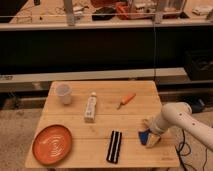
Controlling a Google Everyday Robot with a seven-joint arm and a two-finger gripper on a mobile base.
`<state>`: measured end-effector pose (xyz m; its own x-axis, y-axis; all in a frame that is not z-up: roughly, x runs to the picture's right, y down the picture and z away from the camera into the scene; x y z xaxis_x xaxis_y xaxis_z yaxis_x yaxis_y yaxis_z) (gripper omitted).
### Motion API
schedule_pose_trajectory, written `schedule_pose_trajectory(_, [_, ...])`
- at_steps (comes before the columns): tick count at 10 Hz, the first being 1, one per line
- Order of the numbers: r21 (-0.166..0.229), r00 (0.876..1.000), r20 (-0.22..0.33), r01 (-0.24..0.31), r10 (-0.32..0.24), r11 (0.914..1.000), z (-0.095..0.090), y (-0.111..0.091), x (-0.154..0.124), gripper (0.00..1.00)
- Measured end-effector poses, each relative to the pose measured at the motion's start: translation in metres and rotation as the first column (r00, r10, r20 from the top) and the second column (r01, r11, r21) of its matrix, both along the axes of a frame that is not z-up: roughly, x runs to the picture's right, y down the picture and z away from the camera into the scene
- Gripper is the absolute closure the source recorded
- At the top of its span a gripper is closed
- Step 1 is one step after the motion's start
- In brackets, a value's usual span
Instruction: Place the white sponge in the ceramic cup
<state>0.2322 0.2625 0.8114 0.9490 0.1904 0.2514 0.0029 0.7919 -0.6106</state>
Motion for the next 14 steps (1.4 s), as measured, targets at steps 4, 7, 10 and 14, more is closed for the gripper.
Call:
schedule_pose_trajectory(4, [-0.004,1.000,-0.005,-0.003,0.003,1.0000,0.0006,-0.0001,0.0004,0.20])
schedule_pose_trajectory(7, [-0.007,1.000,-0.004,-0.001,0.001,1.0000,0.0017,-0.0014,-0.0015,0.20])
schedule_pose_trajectory(10, [-0.010,1.000,-0.011,-0.002,0.002,0.9999,0.0012,-0.0017,-0.0009,0.22])
schedule_pose_trajectory(14, [-0.015,1.000,-0.016,0.004,-0.005,0.9999,0.0020,-0.0031,-0.0035,0.29])
